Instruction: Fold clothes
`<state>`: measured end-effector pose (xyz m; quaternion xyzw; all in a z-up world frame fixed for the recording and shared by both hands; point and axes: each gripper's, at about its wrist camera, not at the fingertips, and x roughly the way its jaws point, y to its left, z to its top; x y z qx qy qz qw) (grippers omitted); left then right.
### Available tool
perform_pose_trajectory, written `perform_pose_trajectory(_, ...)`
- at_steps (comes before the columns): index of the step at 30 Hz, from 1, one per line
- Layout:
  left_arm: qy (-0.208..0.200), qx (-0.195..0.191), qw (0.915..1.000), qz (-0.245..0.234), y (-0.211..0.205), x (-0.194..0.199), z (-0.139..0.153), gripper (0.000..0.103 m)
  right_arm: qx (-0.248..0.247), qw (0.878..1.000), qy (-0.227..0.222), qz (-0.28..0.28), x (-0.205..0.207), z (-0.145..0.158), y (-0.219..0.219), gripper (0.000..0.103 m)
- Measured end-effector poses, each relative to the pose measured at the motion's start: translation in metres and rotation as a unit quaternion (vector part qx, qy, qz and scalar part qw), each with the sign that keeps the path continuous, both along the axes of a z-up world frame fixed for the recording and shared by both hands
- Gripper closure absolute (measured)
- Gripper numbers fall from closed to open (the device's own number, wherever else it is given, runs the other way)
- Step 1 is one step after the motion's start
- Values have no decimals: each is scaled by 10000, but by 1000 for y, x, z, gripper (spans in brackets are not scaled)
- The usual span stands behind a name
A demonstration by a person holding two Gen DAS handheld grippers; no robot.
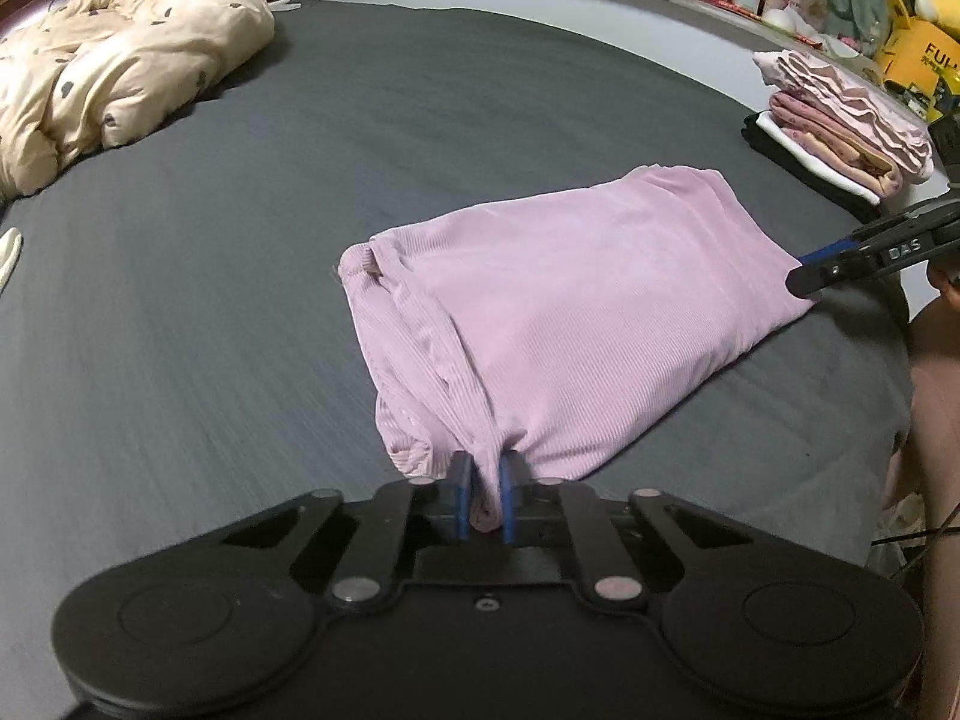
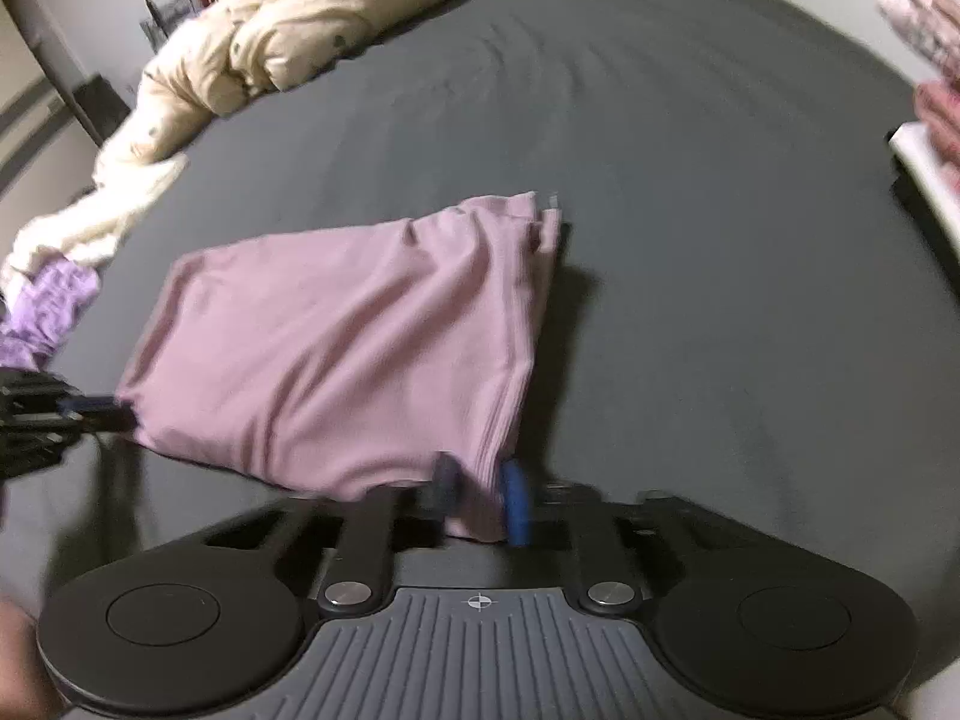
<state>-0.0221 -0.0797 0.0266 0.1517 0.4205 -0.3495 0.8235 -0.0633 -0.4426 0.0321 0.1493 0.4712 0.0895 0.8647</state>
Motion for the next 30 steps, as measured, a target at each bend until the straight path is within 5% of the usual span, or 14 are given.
perform_pose_trajectory(6,-202,227,9995,22,0,1,8,98,-511,9984,-220,43,-3,10,2,99)
perform_pose_trajectory(12,-43,429,9991,-18,2,6,0,97,-284,9994,67,-193,0,0,-10,98)
perform_pose_trajectory(15,89,212,9996,156,6,10,1,91,-102,9993,148,-328,-2,2,-20,98)
perform_pose_trajectory(17,169,41,9995,263,11,12,4,87,17,9992,130,-390,-2,5,-25,91)
perform_pose_trajectory(19,183,-104,9994,284,17,11,9,80,-114,9988,-83,-467,-5,14,-29,52)
perform_pose_trajectory(21,158,-260,9989,343,22,13,17,73,-305,9960,-547,-638,-5,24,-31,32)
perform_pose_trajectory(25,172,-683,9954,647,26,31,30,61,-101,9924,-949,-776,16,34,-32,32)
perform_pose_trajectory(30,89,-946,9884,1189,9,66,30,61,-359,9916,-910,-848,50,22,-20,33)
